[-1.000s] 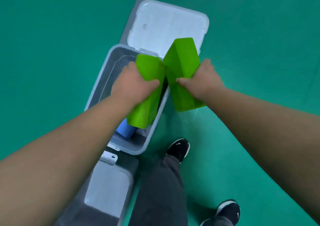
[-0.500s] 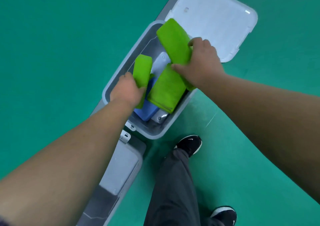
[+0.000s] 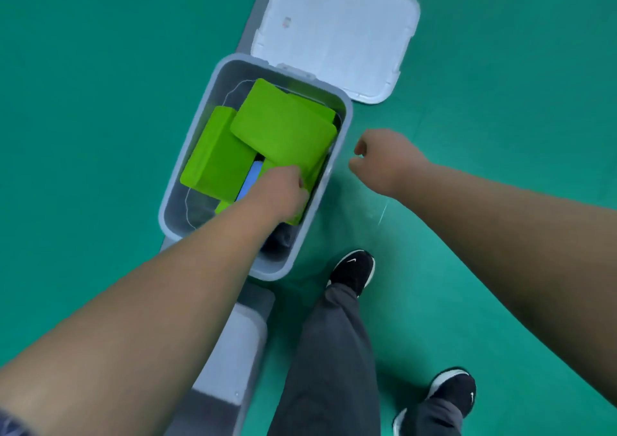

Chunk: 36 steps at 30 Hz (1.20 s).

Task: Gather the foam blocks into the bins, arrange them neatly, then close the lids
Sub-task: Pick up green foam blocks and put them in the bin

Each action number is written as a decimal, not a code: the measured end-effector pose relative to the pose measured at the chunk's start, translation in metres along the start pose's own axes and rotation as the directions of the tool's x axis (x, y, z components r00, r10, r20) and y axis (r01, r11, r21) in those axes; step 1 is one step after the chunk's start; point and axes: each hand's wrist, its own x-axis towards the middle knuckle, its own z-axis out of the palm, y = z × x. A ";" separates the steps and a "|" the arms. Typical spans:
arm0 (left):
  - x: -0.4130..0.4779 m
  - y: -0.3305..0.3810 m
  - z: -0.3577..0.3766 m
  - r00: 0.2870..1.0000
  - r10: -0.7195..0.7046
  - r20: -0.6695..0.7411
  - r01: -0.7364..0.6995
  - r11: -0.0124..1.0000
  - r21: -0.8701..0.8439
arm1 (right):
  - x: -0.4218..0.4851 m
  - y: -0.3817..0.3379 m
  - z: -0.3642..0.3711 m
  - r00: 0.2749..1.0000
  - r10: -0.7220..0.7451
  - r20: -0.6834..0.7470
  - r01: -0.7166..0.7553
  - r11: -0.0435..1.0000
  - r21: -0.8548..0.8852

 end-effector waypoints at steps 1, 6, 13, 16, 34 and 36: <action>0.007 0.019 -0.001 0.999 0.042 0.009 -0.042 0.999 0.025 | -0.005 0.018 -0.006 0.999 0.042 -0.021 -0.042 0.999 0.023; 0.029 0.140 0.000 0.964 0.245 0.100 -0.259 0.949 0.181 | -0.046 0.118 -0.030 0.962 0.245 -0.117 -0.227 0.962 0.153; -0.006 0.319 0.055 0.831 0.470 0.299 -0.554 0.746 0.370 | -0.162 0.268 -0.023 0.807 0.566 -0.169 -0.472 0.790 0.392; -0.044 0.375 0.100 0.749 0.533 0.394 -0.662 0.620 0.421 | -0.226 0.321 0.002 0.710 0.679 -0.185 -0.524 0.686 0.505; -0.379 0.500 0.497 0.346 0.444 0.827 -0.906 -0.070 0.417 | -0.697 0.479 0.332 0.123 0.986 0.117 -0.531 -0.034 0.846; -0.417 0.499 0.542 0.315 0.408 0.857 -0.903 -0.149 0.402 | -0.740 0.478 0.372 0.061 0.988 0.145 -0.496 -0.096 0.863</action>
